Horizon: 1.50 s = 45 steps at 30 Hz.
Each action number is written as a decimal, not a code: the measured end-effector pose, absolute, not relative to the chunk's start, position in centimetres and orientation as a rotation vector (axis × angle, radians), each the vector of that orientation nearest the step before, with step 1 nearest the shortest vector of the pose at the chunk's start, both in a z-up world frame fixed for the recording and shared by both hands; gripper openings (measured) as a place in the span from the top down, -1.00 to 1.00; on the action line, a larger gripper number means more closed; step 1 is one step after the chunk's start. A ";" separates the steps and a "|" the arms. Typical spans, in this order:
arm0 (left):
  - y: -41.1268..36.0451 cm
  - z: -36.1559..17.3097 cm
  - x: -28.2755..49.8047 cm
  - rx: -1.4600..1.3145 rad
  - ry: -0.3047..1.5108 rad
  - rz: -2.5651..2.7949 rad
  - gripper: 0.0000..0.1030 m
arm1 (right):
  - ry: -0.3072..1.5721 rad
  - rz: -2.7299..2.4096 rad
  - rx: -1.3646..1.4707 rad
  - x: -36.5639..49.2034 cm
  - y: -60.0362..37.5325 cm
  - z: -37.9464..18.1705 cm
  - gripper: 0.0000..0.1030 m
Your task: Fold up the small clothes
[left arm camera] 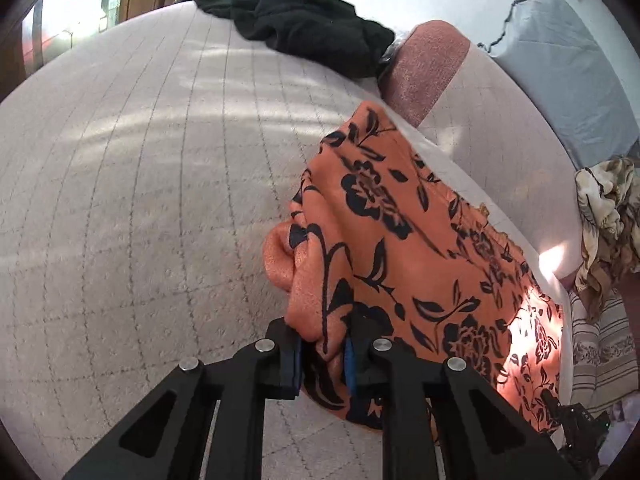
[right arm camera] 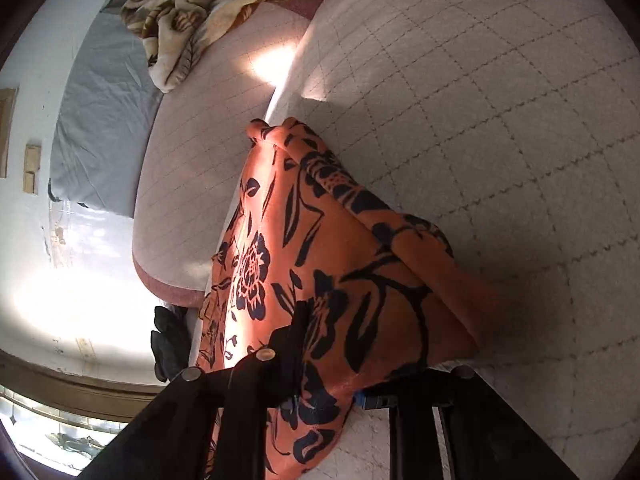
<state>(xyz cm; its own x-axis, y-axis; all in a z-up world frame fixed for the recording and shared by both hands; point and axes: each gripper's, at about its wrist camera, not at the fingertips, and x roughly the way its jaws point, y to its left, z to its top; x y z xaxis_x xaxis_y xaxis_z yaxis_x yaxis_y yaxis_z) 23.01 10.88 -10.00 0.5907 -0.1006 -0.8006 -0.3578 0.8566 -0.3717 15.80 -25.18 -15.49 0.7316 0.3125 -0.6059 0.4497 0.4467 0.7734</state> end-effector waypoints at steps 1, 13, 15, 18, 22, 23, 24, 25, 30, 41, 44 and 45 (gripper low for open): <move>10.8 -8.6 22.6 -0.522 0.909 0.145 0.69 | 0.787 -0.089 1.119 16.0 -25.0 -14.9 0.65; 11.4 -3.8 7.0 -0.512 0.824 0.092 0.63 | 0.724 0.061 0.941 4.5 -24.0 -4.8 0.67; 12.1 -8.2 5.2 -0.528 0.911 0.151 0.51 | 0.807 0.041 0.933 1.1 -23.9 -8.0 0.53; 14.9 -12.2 3.9 -0.648 1.009 0.166 0.38 | 0.958 -0.040 0.988 -2.8 -25.9 -14.2 0.27; 15.6 -7.4 3.1 -0.515 0.899 0.244 0.15 | 0.864 -0.154 0.963 -5.8 -28.8 -11.5 -0.10; 15.6 -6.4 3.0 -0.485 0.867 0.246 0.08 | 0.821 -0.193 0.944 -6.5 -29.5 -10.4 -0.19; 15.3 -5.4 2.9 -0.468 0.844 0.238 0.00 | 0.783 -0.210 0.942 -7.1 -30.3 -9.4 -0.19; 14.9 -4.8 2.9 -0.454 0.832 0.220 -0.04 | 0.755 -0.208 0.948 -7.2 -30.8 -8.5 -0.19; 10.4 -4.5 4.7 -0.331 0.830 0.069 -0.14 | 0.777 0.068 0.881 -3.5 -28.2 -5.3 -0.33; 7.4 -8.9 7.2 -0.157 0.982 0.056 -0.29 | 1.038 0.176 0.968 0.1 -26.9 -11.2 -0.24; 6.9 -7.8 8.2 -0.171 0.938 0.022 -0.31 | 0.985 0.295 0.895 3.8 -26.0 -8.2 -0.45; 6.9 -7.8 8.6 -0.183 0.933 0.012 -0.32 | 0.978 0.328 0.899 5.5 -25.9 -7.9 -0.45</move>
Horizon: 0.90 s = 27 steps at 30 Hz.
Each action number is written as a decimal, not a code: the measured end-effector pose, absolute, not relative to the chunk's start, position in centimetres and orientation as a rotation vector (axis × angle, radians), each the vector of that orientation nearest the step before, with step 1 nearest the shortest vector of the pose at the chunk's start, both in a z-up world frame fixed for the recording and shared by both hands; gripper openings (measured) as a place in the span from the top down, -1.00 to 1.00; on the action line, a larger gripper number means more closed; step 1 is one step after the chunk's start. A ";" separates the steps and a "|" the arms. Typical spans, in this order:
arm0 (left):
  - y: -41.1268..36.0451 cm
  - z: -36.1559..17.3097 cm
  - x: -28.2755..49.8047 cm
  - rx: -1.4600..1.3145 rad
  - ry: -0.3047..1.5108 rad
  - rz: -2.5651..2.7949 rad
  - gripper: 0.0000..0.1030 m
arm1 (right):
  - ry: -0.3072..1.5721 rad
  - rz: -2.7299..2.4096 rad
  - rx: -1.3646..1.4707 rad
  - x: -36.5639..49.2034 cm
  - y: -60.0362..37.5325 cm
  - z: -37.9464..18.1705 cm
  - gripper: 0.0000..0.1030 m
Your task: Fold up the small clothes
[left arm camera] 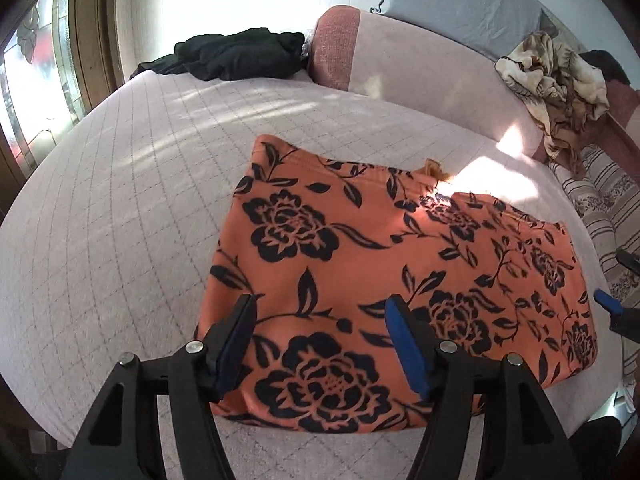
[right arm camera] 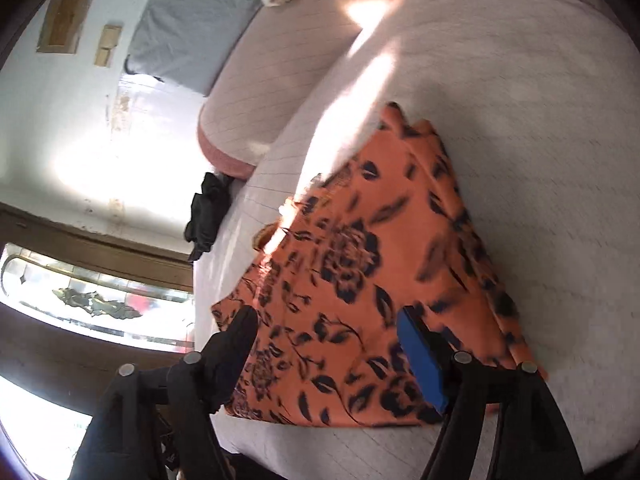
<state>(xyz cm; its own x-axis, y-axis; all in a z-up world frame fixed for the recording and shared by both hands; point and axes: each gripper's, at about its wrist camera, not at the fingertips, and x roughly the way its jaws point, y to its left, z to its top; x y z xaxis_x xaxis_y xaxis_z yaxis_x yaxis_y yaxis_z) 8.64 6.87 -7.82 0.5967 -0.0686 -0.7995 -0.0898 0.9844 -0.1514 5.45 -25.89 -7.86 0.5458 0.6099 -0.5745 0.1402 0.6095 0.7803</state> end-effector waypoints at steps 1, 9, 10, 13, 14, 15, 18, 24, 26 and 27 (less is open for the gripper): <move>6.8 -8.2 9.1 -0.189 0.942 0.008 -0.32 | 0.983 0.359 0.911 7.3 -25.9 -8.0 -0.47; 6.2 -11.4 9.8 -0.099 1.000 0.023 -0.33 | 0.944 0.190 1.148 15.1 -31.4 -13.8 -0.48; 6.1 -11.5 9.9 -0.096 0.996 0.022 -0.34 | 0.935 0.211 1.112 15.2 -30.9 -13.0 -0.50; 5.8 -11.7 10.0 -0.080 0.989 0.022 -0.42 | 0.943 0.374 1.057 16.6 -28.7 -12.2 -0.51; 5.6 -11.7 10.1 -0.069 0.988 0.023 -0.43 | 0.967 0.352 0.988 17.3 -28.3 -12.5 -0.51; 5.5 -11.7 10.0 -0.061 0.989 0.022 -0.43 | 1.001 0.266 0.936 17.9 -28.7 -13.4 -0.49; 6.0 -11.5 10.0 -0.085 0.995 0.003 -0.43 | 0.929 0.152 1.098 16.4 -31.2 -14.2 -0.29; 5.9 -11.5 9.8 -0.093 0.986 0.007 -0.43 | 0.879 0.145 0.956 6.0 -30.1 -8.4 -0.39; 5.8 -11.5 9.5 -0.085 0.983 0.010 -0.43 | 0.878 0.132 1.016 0.8 -29.6 -8.9 -0.55; 5.8 -11.4 9.3 -0.087 0.984 0.011 -0.43 | 0.897 0.123 1.050 -1.3 -29.0 -9.6 -0.58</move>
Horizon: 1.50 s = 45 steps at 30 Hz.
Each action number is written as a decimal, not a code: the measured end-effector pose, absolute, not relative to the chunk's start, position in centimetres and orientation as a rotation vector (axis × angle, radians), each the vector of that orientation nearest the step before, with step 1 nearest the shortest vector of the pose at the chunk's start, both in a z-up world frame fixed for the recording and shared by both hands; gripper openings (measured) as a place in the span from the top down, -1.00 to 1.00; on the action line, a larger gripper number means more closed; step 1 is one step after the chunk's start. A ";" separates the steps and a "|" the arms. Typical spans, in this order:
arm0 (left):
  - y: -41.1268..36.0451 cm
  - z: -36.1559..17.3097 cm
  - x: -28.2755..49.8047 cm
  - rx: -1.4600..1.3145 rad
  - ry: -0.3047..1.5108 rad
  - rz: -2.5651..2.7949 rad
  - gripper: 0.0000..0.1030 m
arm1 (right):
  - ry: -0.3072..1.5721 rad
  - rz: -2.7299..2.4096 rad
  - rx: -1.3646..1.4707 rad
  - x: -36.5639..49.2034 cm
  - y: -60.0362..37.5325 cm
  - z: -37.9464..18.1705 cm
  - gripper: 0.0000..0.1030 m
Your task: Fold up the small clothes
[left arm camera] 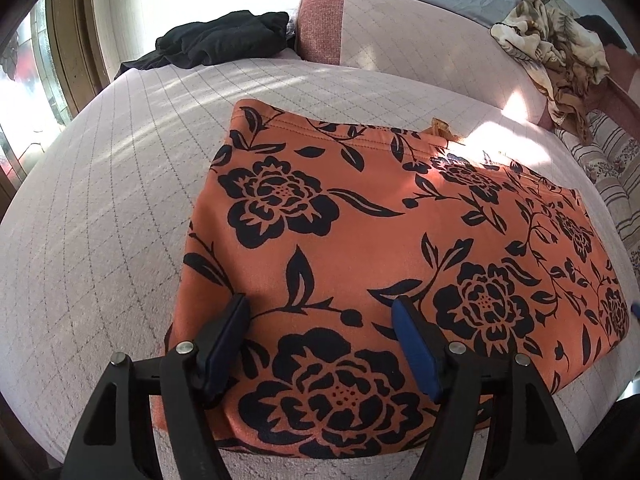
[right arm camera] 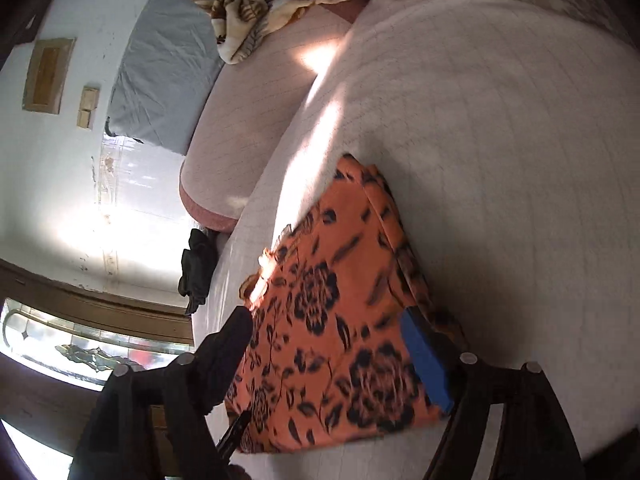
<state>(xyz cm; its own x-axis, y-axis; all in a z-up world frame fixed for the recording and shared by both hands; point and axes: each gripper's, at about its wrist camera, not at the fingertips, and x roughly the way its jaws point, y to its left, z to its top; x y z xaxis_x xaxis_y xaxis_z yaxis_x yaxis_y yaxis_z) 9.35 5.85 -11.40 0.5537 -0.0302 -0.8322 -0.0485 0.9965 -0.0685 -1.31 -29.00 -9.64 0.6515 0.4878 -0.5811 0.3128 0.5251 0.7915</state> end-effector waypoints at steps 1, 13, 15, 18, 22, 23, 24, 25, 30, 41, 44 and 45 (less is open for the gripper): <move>5.9 -11.3 9.2 -0.091 0.986 0.013 -0.43 | 0.916 0.114 1.093 -3.2 -28.6 -10.8 -0.58; 5.5 -11.5 8.9 -0.059 0.989 0.017 -0.44 | 0.859 0.024 1.298 -3.0 -28.0 -16.5 0.78; 5.4 -11.6 9.0 -0.050 0.987 0.014 -0.44 | 0.826 0.010 1.157 -3.3 -27.4 -14.1 0.78; 5.5 -11.5 9.1 -0.046 0.996 0.014 -0.45 | 0.817 0.005 0.896 -3.0 -25.2 -11.0 0.77; 5.7 -11.0 9.6 -0.068 1.034 0.028 -0.45 | 0.995 0.028 1.010 -3.8 -26.8 -14.9 0.58; 5.8 -10.8 9.6 -0.081 1.036 0.030 -0.45 | 0.986 0.025 1.048 -4.6 -28.0 -14.8 0.39; 6.0 -10.5 9.6 -0.097 1.034 0.032 -0.45 | 0.970 0.002 1.055 -5.3 -29.1 -14.3 0.09; 6.1 -10.3 9.7 -0.110 1.031 0.035 -0.45 | 0.939 -0.012 1.052 -6.0 -30.2 -13.4 -0.15; 6.2 -11.4 10.1 -0.113 1.026 0.037 -0.45 | 0.830 0.023 0.959 -4.5 -34.5 -9.7 -0.50; 5.4 -11.9 9.8 -0.027 0.974 0.006 -0.59 | 1.051 0.222 0.737 16.3 -31.9 -13.8 -0.50; 5.4 -12.1 9.8 -0.022 0.959 -0.004 -0.62 | 1.078 0.248 0.650 18.4 -30.5 -13.5 0.76; 5.4 -12.1 9.8 -0.020 0.955 -0.008 -0.64 | 1.081 0.246 0.596 18.7 -29.7 -12.9 0.80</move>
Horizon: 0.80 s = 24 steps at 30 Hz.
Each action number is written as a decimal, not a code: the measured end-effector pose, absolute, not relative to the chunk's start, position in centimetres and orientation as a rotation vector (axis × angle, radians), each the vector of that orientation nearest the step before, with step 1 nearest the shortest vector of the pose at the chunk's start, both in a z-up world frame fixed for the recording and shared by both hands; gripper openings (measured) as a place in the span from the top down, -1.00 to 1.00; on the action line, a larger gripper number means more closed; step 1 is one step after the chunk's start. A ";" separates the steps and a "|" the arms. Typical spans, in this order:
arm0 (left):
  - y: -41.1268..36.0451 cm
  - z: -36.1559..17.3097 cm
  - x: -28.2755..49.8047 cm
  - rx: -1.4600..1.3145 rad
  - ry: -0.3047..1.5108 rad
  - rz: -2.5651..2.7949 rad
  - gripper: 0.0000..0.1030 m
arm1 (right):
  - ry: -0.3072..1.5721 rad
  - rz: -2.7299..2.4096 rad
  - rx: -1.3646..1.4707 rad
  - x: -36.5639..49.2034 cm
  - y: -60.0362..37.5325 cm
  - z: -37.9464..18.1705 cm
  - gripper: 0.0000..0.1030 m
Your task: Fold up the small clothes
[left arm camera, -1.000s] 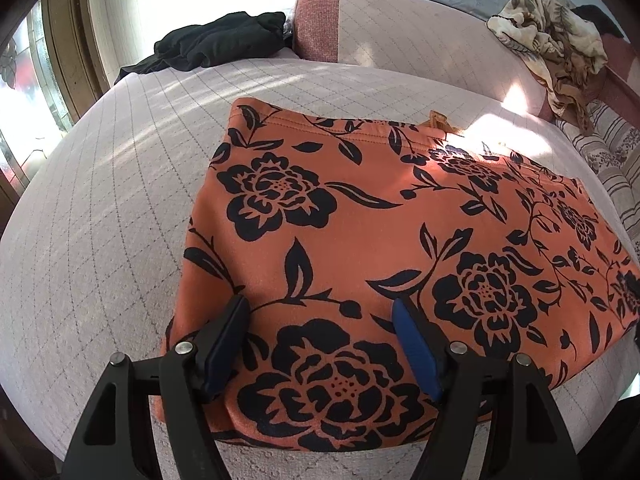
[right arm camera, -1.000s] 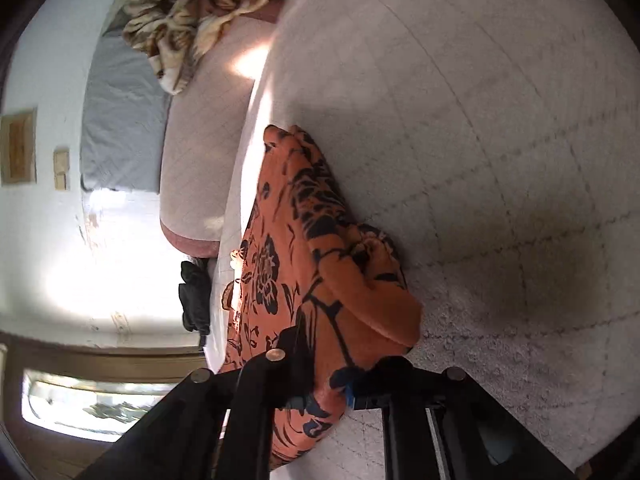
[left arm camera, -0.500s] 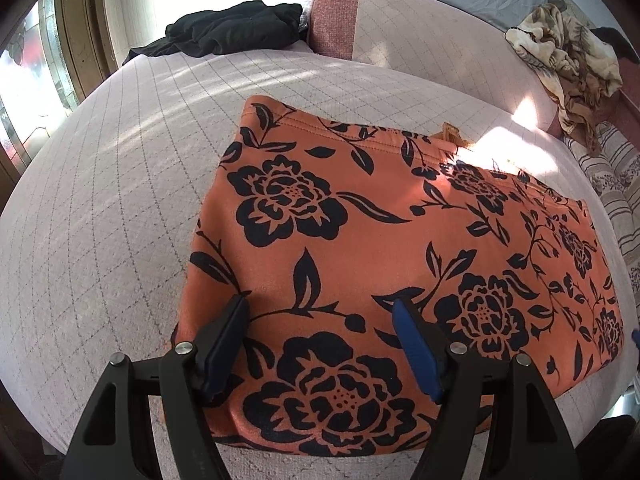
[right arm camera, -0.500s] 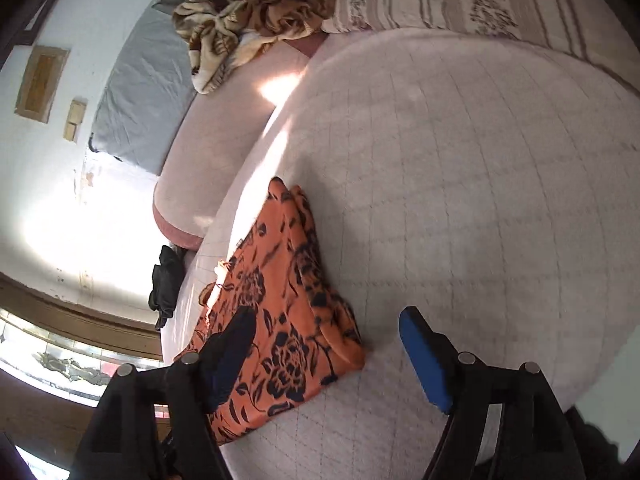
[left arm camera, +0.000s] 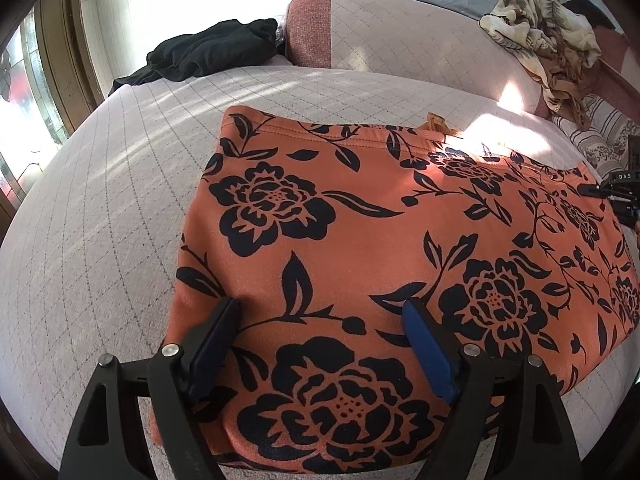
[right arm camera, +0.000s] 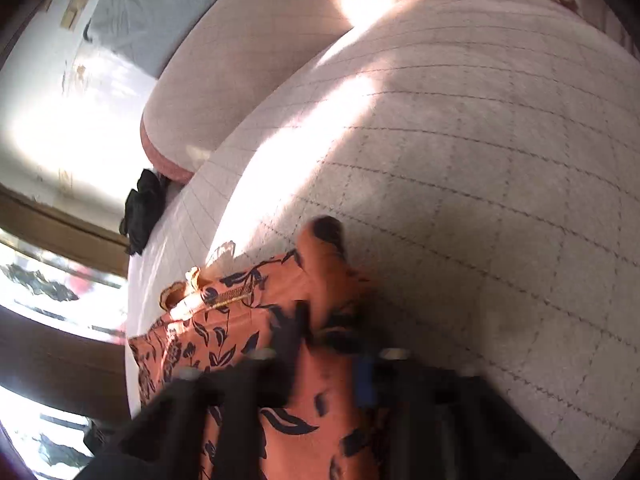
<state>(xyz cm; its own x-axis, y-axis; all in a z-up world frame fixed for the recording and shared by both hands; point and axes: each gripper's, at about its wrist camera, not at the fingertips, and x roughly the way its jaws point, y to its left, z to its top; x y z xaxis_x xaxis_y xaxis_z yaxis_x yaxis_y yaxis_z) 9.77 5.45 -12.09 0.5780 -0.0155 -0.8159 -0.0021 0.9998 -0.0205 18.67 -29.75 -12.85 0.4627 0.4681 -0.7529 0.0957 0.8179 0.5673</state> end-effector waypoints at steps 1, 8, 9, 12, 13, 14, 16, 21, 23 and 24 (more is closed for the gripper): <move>5.5 -12.1 9.7 -0.019 0.950 -0.011 -0.64 | 1.056 0.230 0.522 18.5 -28.9 -11.7 0.80; 5.7 -12.0 9.6 -0.024 0.947 -0.033 -0.67 | 1.016 0.058 0.595 17.3 -30.5 -13.4 0.50; 5.9 -11.8 9.6 -0.038 0.953 -0.040 -0.67 | 0.999 0.033 0.601 16.7 -30.7 -12.6 0.47; 6.6 -10.6 8.9 -0.093 0.947 -0.032 -0.67 | 0.920 -0.018 0.544 14.3 -30.4 -8.9 0.44; 7.0 -9.9 8.4 -0.113 0.931 -0.023 -0.67 | 0.905 0.025 0.550 13.5 -30.0 -7.8 0.44; 7.5 -9.3 7.8 -0.131 0.912 -0.010 -0.67 | 0.903 0.079 0.556 12.6 -29.2 -6.8 0.44; 8.8 -8.2 6.6 -0.182 0.878 0.005 -0.67 | 0.906 0.193 0.563 10.5 -27.3 -5.8 0.31; 13.2 -10.9 5.7 -0.392 1.019 0.027 -0.63 | 1.056 0.255 0.561 6.7 -23.3 -10.4 -0.67; 14.6 -12.3 5.2 -0.443 1.053 0.055 -0.16 | 1.082 0.207 0.538 5.6 -22.8 -11.9 -0.64; 14.9 -11.8 4.9 -0.444 1.044 0.055 -0.01 | 1.057 0.200 0.520 4.9 -22.4 -11.3 -0.66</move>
